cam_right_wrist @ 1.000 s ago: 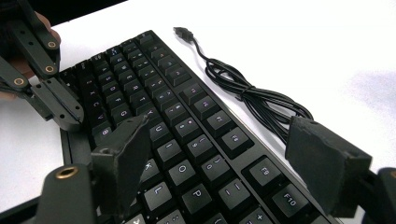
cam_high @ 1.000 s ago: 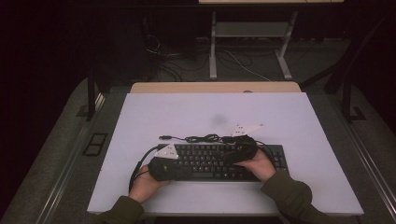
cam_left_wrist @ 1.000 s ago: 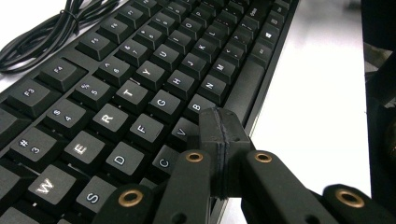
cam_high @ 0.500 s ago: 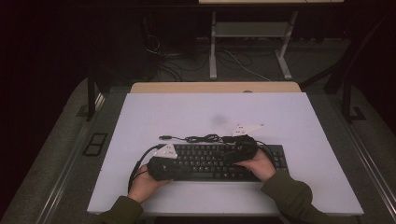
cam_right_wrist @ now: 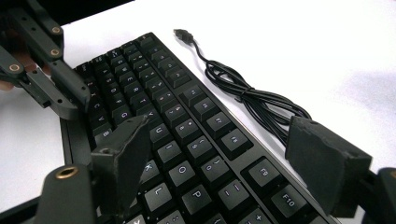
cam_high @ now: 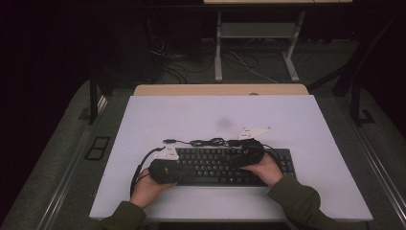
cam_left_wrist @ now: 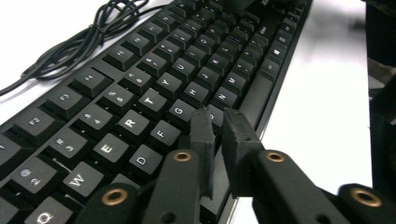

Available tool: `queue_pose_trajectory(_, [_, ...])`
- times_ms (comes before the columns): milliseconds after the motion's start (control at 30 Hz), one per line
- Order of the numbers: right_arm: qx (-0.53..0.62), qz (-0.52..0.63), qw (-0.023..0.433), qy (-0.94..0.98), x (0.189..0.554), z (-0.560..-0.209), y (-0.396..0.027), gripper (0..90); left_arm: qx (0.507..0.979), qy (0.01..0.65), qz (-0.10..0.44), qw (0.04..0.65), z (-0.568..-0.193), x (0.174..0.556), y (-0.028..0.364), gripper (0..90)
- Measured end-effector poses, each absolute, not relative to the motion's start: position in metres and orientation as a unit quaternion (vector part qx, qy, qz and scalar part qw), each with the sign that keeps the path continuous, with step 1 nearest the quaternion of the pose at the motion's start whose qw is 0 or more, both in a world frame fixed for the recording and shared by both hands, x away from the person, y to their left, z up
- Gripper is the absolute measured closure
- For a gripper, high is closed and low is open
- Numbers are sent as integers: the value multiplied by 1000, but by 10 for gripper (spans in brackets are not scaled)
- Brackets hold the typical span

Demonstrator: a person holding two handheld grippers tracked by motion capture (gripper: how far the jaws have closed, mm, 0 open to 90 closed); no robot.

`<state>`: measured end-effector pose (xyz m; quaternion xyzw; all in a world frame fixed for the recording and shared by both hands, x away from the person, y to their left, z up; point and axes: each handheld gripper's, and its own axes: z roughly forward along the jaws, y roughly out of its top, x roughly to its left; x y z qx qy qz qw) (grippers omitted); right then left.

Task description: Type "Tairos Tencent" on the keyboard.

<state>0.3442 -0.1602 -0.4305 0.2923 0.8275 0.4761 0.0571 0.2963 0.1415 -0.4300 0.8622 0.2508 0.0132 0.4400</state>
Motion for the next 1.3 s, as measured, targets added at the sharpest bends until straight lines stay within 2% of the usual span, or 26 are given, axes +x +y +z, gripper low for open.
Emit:
queue_pose_trajectory(233, [293, 478, 54, 826, 344, -429, -161, 250, 854, 267, 25, 447, -430, 298, 144, 627])
queue_pose_trajectory(333, [293, 477, 51, 827, 343, -429, -162, 300, 853, 268, 36, 446, -430, 299, 143, 523])
queue_pose_trajectory(533, [292, 475, 41, 829, 342, -429, -163, 422, 848, 274, 48, 451, -432, 300, 141, 383])
queue_pose_trajectory(700, [285, 470, 32, 835, 341, -429, -164, 569, 848, 276, 51, 449, -433, 301, 141, 338])
queue_pose_trajectory(933, [262, 466, 20, 845, 336, -425, -171, 836, 847, 279, 51, 450, -434, 301, 139, 310])
queue_pose_trajectory(1033, [254, 467, 10, 847, 335, -423, -176, 885, 846, 280, 51, 451, -434, 302, 139, 302])
queue_pose_trajectory(1300, [247, 473, -6, 845, 330, -420, -188, 892, 844, 283, 52, 452, -435, 302, 137, 246])
